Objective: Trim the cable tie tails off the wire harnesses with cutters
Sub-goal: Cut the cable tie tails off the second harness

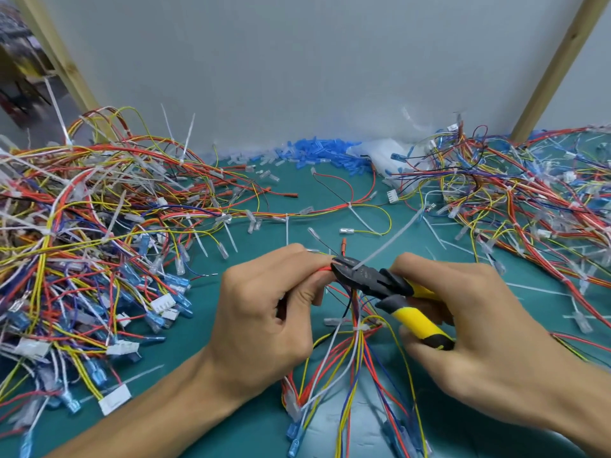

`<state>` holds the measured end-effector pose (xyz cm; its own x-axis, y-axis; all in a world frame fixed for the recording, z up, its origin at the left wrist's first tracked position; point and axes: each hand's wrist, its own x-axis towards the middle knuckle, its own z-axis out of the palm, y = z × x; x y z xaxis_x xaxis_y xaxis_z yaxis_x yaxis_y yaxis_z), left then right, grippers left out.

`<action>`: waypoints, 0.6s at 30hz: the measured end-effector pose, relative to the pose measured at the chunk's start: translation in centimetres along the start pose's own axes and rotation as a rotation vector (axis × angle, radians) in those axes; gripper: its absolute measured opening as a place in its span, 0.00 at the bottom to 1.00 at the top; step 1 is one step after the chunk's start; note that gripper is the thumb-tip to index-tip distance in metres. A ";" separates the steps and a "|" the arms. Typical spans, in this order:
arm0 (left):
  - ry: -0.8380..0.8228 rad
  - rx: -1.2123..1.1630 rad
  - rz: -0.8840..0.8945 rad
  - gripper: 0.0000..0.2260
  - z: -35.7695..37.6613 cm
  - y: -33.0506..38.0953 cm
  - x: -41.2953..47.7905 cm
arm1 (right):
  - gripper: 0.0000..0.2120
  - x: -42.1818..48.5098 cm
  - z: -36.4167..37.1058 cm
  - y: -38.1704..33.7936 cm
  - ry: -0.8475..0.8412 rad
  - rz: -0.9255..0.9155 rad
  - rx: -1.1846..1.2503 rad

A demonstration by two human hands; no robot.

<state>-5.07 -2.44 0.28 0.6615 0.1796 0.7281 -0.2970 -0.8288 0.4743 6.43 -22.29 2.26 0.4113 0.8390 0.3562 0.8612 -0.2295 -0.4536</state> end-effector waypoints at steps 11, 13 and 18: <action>-0.015 0.023 -0.011 0.10 0.1 -0.2 -0.1 | 0.10 0.3 -0.3 -0.3 -0.091 0.024 -0.059; -0.015 0.026 0.000 0.09 0.1 -0.2 -0.2 | 0.10 0.3 -0.3 -0.2 -0.098 0.031 -0.044; -0.026 0.031 0.002 0.10 0.2 -0.1 -0.2 | 0.09 0.3 -0.1 -0.2 -0.138 0.064 -0.026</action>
<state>-5.00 -2.49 -0.03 0.6786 0.1640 0.7160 -0.2775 -0.8453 0.4567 6.44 -22.09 2.52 0.4220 0.8816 0.2113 0.8427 -0.2954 -0.4501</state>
